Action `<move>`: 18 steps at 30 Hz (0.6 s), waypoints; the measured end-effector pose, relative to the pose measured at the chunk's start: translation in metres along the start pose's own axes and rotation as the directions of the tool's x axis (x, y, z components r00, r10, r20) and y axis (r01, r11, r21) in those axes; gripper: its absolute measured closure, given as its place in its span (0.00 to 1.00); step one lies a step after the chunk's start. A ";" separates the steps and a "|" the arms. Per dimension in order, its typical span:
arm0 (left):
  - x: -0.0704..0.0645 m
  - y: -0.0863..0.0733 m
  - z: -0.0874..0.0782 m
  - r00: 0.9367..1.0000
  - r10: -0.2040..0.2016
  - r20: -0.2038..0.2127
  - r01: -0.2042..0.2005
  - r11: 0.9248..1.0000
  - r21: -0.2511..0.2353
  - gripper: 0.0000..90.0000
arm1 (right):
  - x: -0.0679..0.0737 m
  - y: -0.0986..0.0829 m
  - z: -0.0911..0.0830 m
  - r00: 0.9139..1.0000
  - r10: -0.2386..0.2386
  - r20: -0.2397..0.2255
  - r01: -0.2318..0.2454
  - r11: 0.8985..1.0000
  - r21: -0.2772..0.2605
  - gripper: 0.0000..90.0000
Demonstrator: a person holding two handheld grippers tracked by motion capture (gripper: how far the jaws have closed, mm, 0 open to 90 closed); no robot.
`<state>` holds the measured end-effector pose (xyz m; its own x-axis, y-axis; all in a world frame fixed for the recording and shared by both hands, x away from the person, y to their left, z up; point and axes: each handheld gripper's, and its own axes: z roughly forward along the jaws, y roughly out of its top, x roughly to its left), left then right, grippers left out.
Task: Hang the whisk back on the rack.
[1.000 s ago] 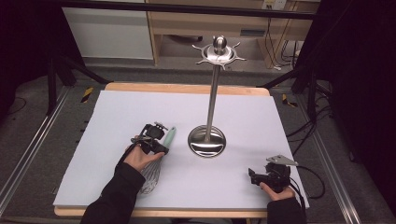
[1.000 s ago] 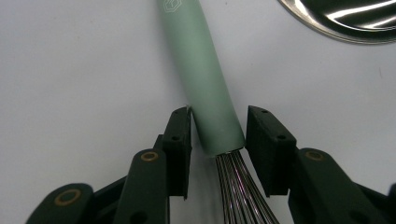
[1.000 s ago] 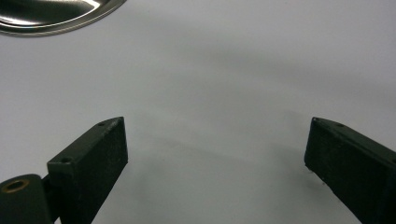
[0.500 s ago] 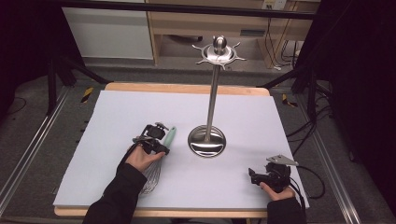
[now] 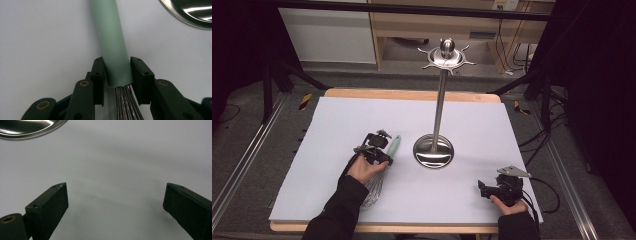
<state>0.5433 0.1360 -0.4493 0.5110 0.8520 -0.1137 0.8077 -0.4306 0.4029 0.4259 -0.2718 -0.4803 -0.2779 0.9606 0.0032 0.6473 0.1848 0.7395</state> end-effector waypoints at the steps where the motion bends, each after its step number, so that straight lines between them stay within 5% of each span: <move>1: 0.000 0.000 0.000 1.000 0.002 0.002 -0.002 1.000 0.000 0.73 | 0.000 0.000 0.000 1.000 0.000 0.000 0.000 1.000 0.000 0.07; 18: -0.007 -0.013 -0.037 0.998 0.050 0.033 -0.045 0.991 -0.127 0.76 | 0.000 0.000 0.000 1.000 -0.001 0.003 0.001 1.000 0.000 0.07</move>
<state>0.5184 0.1463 -0.4196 0.5601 0.8192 -0.1233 0.7396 -0.4275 0.5198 0.4257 -0.2723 -0.4800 -0.2761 0.9611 0.0004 0.6469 0.1855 0.7397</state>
